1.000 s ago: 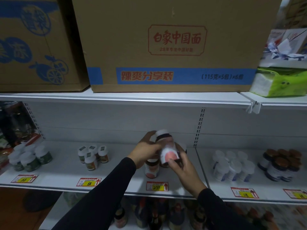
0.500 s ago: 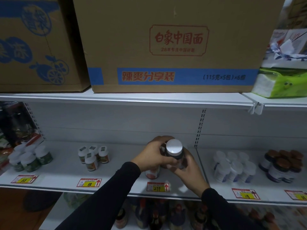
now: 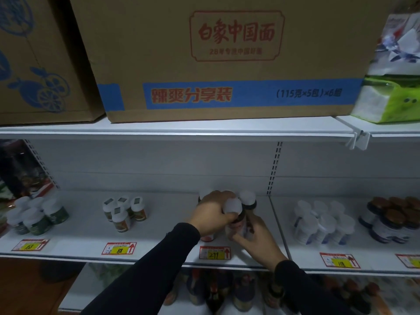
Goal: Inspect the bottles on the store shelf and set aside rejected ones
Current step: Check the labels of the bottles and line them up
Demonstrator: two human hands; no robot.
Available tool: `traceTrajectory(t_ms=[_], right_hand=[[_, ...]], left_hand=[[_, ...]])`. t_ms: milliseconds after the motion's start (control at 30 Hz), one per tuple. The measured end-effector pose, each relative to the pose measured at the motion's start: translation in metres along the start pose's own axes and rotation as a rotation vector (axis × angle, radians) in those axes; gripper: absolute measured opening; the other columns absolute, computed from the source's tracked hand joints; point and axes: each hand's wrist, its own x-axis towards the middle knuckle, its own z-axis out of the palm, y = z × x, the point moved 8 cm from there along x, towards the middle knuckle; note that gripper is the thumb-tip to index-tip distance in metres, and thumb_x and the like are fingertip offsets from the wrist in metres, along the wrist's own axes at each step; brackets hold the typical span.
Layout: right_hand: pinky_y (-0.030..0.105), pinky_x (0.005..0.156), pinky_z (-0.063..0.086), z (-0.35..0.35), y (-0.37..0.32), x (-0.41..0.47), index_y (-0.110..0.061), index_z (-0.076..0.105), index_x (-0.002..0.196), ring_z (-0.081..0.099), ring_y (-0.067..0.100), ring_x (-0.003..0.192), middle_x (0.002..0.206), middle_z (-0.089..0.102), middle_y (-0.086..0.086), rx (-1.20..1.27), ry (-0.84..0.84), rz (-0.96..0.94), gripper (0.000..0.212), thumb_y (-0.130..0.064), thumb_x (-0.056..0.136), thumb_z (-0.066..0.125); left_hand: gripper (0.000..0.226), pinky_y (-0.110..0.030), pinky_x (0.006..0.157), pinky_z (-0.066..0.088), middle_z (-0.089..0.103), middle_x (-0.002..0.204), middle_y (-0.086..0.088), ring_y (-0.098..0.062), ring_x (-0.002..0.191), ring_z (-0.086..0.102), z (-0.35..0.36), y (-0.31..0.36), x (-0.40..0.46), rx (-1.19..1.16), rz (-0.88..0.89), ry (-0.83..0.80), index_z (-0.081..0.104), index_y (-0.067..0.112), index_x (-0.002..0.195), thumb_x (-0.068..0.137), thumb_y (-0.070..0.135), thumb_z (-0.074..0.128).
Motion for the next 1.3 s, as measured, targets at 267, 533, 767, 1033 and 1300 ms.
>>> traceTrajectory(t_ms=[267, 533, 767, 1033, 1300], right_hand=[[0.026, 0.092, 0.043, -0.010, 0.069, -0.006, -0.016, 0.046, 0.140, 0.053, 0.024, 0.116, 0.127, 0.053, 0.008, -0.525, 0.043, 0.128, 0.068, -0.054, 0.085, 0.062], [0.054, 0.094, 0.051, 0.002, 0.110, -0.004, 0.001, 0.064, 0.121, 0.061, 0.043, 0.113, 0.122, 0.063, 0.025, -0.807, 0.113, 0.200, 0.081, -0.066, 0.080, 0.043], [0.056, 0.094, 0.049, 0.004, 0.118, -0.010, -0.003, 0.067, 0.119, 0.061, 0.042, 0.114, 0.125, 0.062, 0.025, -0.867, 0.075, 0.292, 0.089, -0.070, 0.092, 0.016], [0.056, 0.092, 0.049, 0.003, 0.119, -0.009, -0.003, 0.067, 0.118, 0.062, 0.042, 0.113, 0.124, 0.063, 0.025, -0.860, 0.069, 0.316, 0.093, -0.071, 0.092, 0.010], [0.056, 0.092, 0.049, 0.003, 0.118, -0.009, -0.003, 0.068, 0.117, 0.062, 0.042, 0.112, 0.124, 0.063, 0.025, -0.869, 0.081, 0.328, 0.089, -0.069, 0.092, 0.013]], left_hand=[[0.049, -0.039, 0.093, 0.045, 0.060, 0.125, -0.010, -0.030, 0.114, 0.053, 0.025, -0.024, 0.012, 0.233, -0.040, -0.039, 0.049, 0.019, 0.135, 0.090, 0.037, 0.059], [0.050, -0.036, 0.095, 0.037, 0.060, 0.129, -0.004, -0.027, 0.120, 0.049, 0.043, -0.039, 0.016, 0.350, -0.024, -0.007, 0.051, 0.020, 0.134, 0.091, 0.043, 0.056], [0.049, -0.037, 0.092, 0.035, 0.064, 0.120, -0.008, -0.032, 0.115, 0.053, 0.043, -0.035, 0.013, 0.314, -0.001, 0.056, 0.058, 0.015, 0.128, 0.087, 0.042, 0.054], [0.043, -0.035, 0.094, 0.036, 0.060, 0.123, -0.006, -0.029, 0.118, 0.049, 0.044, -0.034, 0.014, 0.335, -0.033, -0.021, 0.054, 0.020, 0.130, 0.091, 0.038, 0.056], [0.035, -0.024, 0.091, 0.040, 0.065, 0.120, -0.006, -0.023, 0.109, 0.058, 0.010, -0.053, 0.024, 0.053, -0.157, 0.124, 0.062, 0.017, 0.124, 0.095, 0.033, 0.053]])
